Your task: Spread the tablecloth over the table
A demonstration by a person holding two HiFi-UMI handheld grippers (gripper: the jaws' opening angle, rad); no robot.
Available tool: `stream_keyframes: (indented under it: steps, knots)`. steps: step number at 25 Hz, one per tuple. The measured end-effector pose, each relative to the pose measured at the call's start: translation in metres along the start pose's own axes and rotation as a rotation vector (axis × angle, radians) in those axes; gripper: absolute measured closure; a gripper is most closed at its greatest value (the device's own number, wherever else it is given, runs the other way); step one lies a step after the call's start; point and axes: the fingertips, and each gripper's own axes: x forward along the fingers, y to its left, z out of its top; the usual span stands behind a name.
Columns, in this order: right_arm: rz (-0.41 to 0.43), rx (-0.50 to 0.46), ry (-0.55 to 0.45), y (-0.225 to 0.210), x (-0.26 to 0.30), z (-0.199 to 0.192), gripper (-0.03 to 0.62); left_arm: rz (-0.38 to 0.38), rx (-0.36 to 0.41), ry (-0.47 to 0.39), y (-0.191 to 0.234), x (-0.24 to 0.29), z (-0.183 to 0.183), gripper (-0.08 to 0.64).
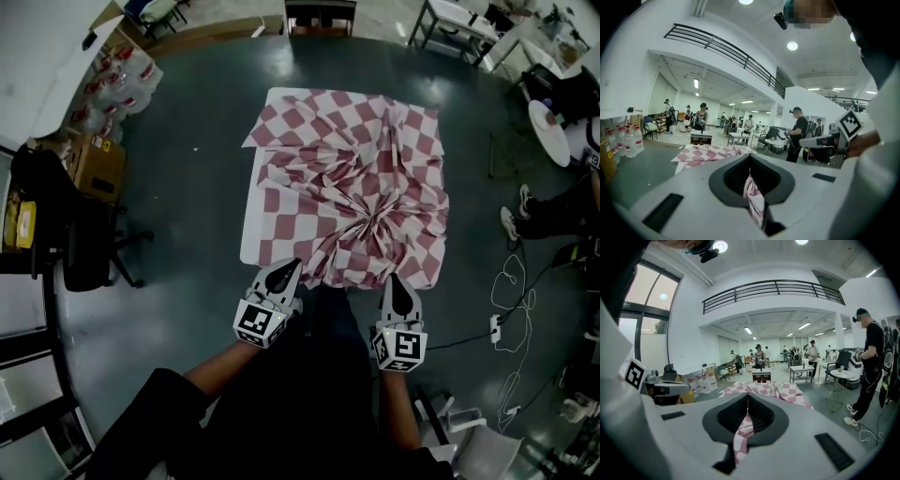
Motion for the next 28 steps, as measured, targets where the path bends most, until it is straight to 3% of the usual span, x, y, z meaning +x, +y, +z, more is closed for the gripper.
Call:
stream_keyframes:
  steps: [6,15,18,22,25,28]
  knots:
    - [-0.009,0.015,0.064,-0.050,0.034,-0.024,0.577,-0.007,0.056,0.131,0.000,0.056,-0.032,0.545]
    - [0.015,0.052,0.220,-0.135,0.100,-0.099,0.577,0.056,0.035,0.355,0.037,0.120,-0.122,0.545]
    - [0.031,0.034,0.291,-0.153,0.122,-0.127,0.577,0.044,0.064,0.405,0.048,0.142,-0.144,0.544]
    - [0.030,-0.014,0.375,-0.175,0.149,-0.160,0.577,0.023,0.031,0.488,0.053,0.177,-0.181,0.545]
    - [0.074,-0.056,0.441,-0.175,0.172,-0.181,0.577,-0.007,0.012,0.551,0.047,0.197,-0.198,0.545]
    - [0.127,-0.077,0.485,-0.168,0.191,-0.196,0.577,-0.060,0.049,0.558,0.035,0.222,-0.201,0.545]
